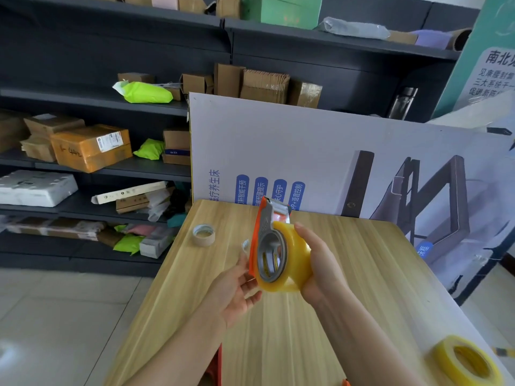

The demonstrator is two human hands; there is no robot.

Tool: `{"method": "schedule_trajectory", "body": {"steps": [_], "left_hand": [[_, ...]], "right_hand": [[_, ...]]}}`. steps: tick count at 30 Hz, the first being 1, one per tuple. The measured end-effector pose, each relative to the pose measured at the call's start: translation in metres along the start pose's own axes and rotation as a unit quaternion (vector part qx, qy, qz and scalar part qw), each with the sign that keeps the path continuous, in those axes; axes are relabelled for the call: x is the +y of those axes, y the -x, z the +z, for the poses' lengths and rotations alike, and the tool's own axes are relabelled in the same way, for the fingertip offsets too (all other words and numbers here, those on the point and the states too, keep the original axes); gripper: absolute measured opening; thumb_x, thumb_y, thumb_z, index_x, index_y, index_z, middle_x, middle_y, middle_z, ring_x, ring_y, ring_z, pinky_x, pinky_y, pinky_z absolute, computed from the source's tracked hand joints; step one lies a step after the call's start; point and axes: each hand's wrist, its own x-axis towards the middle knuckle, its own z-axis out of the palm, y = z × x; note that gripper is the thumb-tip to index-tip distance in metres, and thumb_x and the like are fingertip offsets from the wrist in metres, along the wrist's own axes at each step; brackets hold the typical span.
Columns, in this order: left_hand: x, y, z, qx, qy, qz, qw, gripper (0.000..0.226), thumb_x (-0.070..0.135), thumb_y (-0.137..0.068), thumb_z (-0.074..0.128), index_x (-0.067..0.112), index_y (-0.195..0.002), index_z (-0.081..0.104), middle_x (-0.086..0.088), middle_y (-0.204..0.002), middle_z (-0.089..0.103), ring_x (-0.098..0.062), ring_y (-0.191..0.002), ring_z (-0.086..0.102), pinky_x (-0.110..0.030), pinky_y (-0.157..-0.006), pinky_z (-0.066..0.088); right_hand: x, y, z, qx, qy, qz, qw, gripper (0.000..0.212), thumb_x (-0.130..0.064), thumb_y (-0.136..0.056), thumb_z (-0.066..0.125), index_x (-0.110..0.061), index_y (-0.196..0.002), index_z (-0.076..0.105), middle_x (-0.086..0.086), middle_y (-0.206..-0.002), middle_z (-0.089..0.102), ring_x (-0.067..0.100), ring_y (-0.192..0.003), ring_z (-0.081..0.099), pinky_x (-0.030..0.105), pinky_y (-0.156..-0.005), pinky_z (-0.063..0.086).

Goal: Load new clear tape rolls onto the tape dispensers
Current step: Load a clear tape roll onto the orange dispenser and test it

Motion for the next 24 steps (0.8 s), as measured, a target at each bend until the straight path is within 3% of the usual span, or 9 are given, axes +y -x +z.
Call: {"method": "schedule_trajectory", "body": {"steps": [6,11,16,21,24], "left_hand": [[-0.034,0.007,0.007,0.051,-0.053,0.076,0.994,0.031,0.033,-0.097,0.05,0.01,-0.095,0.071,-0.005,-0.084,0.07,-0.019,-0.081,0.058,-0.036,-0.08,0.045],[-0.064,0.005,-0.007,0.077,-0.089,0.057,0.991,0.031,0.027,-0.098,0.048,0.008,-0.082,0.067,-0.003,-0.066,0.06,-0.018,-0.066,0.048,-0.032,-0.065,0.039],[-0.11,0.007,-0.025,0.101,-0.067,-0.012,0.993,0.032,0.019,-0.098,0.048,0.013,-0.069,0.062,0.001,-0.054,0.054,-0.015,-0.057,0.043,-0.029,-0.058,0.034],[-0.154,0.02,-0.041,0.139,-0.063,-0.093,0.984,0.026,0.014,-0.094,0.05,0.014,-0.07,0.061,-0.002,-0.057,0.053,-0.015,-0.057,0.044,-0.029,-0.061,0.036],[-0.179,0.031,-0.041,0.156,-0.061,-0.138,0.976,0.027,0.011,-0.095,0.049,0.012,-0.069,0.057,-0.005,-0.058,0.049,-0.017,-0.054,0.04,-0.027,-0.056,0.033]], "right_hand": [[0.02,0.0,-0.006,0.05,0.017,0.027,0.998,0.045,-0.041,-0.08,0.07,-0.018,-0.117,0.061,0.013,-0.104,0.073,0.031,-0.091,0.071,0.047,-0.083,0.057],[0.044,0.003,-0.018,0.082,0.034,0.068,0.994,0.032,-0.036,-0.08,0.069,-0.015,-0.104,0.065,0.014,-0.102,0.072,0.033,-0.094,0.069,0.052,-0.092,0.053],[0.082,0.005,-0.035,0.105,0.057,0.122,0.985,0.021,-0.03,-0.08,0.069,-0.014,-0.091,0.06,0.013,-0.097,0.066,0.033,-0.094,0.065,0.05,-0.092,0.05],[0.127,0.012,-0.057,0.099,0.088,0.179,0.975,0.049,-0.034,-0.079,0.072,-0.009,-0.117,0.053,0.016,-0.11,0.065,0.033,-0.097,0.067,0.046,-0.082,0.056],[0.151,0.017,-0.077,0.079,0.122,0.205,0.968,0.055,-0.043,-0.081,0.071,-0.007,-0.12,0.056,0.017,-0.11,0.068,0.032,-0.095,0.069,0.045,-0.081,0.058]]}}
